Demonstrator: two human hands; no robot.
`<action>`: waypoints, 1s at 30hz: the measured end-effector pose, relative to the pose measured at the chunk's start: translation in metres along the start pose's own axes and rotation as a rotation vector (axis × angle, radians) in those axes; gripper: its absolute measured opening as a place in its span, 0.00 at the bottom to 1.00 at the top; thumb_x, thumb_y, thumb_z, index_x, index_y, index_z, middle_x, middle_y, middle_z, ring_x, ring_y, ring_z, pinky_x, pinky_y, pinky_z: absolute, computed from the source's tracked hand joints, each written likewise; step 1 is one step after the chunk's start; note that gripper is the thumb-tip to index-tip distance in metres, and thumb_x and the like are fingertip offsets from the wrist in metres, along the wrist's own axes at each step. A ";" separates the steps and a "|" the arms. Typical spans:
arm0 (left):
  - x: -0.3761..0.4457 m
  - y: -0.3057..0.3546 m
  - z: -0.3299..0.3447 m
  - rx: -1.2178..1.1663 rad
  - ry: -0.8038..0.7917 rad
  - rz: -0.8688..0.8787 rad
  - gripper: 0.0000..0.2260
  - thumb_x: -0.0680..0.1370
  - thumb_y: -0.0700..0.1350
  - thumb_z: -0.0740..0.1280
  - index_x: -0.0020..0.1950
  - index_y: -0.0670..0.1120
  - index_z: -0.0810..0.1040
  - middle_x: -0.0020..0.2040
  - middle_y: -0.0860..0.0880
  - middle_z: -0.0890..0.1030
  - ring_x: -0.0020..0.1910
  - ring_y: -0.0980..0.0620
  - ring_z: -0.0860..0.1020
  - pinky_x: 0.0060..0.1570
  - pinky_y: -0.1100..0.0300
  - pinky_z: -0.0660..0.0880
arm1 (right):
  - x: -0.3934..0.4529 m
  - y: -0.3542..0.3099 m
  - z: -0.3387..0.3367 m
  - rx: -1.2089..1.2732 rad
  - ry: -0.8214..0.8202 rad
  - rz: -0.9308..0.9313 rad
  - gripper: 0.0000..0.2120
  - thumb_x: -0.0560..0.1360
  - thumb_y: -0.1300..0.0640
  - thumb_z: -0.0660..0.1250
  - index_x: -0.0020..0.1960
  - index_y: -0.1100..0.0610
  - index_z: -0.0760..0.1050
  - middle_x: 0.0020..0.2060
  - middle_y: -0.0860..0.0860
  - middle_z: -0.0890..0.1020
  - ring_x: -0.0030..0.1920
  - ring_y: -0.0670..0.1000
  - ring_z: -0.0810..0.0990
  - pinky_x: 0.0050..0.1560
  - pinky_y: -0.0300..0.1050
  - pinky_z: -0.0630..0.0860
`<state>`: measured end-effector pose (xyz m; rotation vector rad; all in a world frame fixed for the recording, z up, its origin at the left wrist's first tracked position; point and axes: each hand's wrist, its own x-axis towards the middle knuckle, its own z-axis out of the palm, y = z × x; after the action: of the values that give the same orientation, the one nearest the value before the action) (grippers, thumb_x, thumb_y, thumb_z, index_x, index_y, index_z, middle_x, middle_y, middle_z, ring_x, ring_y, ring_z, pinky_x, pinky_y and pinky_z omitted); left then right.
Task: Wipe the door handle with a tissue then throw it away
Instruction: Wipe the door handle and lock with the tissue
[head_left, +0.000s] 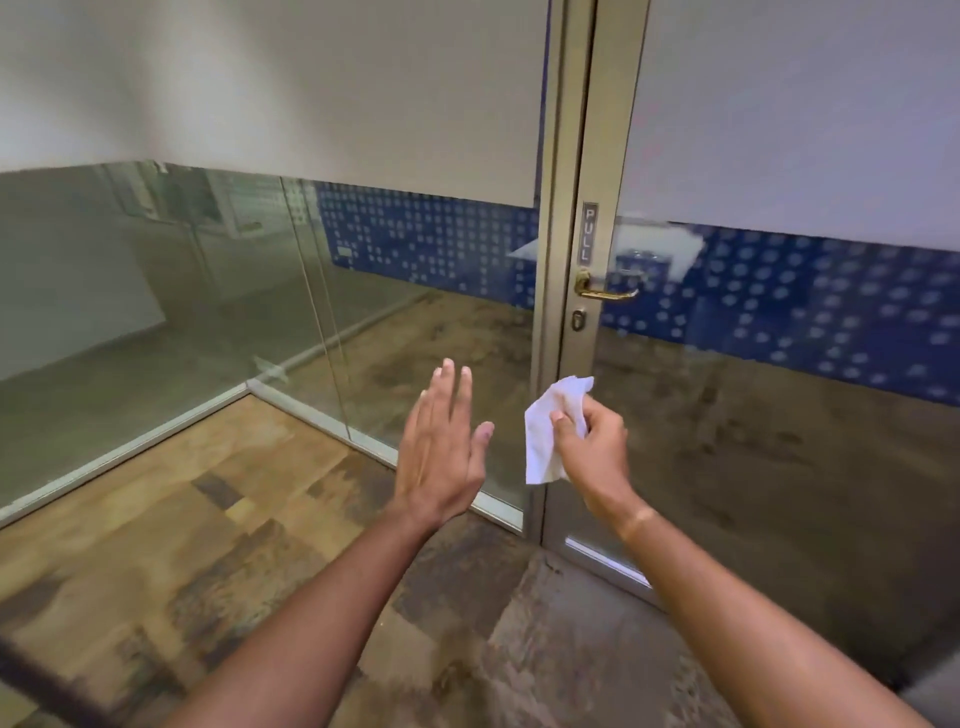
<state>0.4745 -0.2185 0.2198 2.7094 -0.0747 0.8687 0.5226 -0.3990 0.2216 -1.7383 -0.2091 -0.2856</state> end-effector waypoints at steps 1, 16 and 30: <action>0.009 0.005 0.008 -0.004 -0.008 0.018 0.29 0.80 0.53 0.54 0.79 0.44 0.52 0.80 0.43 0.52 0.79 0.48 0.50 0.76 0.51 0.53 | 0.009 0.005 -0.007 -0.017 0.019 -0.004 0.10 0.72 0.57 0.63 0.41 0.64 0.72 0.33 0.52 0.74 0.36 0.48 0.71 0.37 0.44 0.69; 0.172 -0.009 0.118 -0.055 -0.068 0.209 0.31 0.80 0.54 0.52 0.79 0.42 0.46 0.80 0.43 0.45 0.79 0.49 0.44 0.77 0.53 0.45 | 0.145 0.032 -0.016 -0.183 0.299 0.031 0.10 0.73 0.59 0.67 0.41 0.67 0.73 0.33 0.63 0.76 0.35 0.50 0.72 0.37 0.45 0.71; 0.294 -0.051 0.204 -0.087 -0.117 0.304 0.32 0.82 0.54 0.53 0.79 0.42 0.43 0.80 0.43 0.43 0.79 0.49 0.42 0.78 0.51 0.45 | 0.272 0.054 0.013 -0.417 0.453 0.089 0.07 0.74 0.58 0.61 0.40 0.60 0.75 0.34 0.53 0.80 0.38 0.56 0.77 0.34 0.44 0.72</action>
<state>0.8362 -0.2177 0.2176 2.7047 -0.5480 0.7625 0.7982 -0.4014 0.2518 -2.0301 0.2757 -0.6841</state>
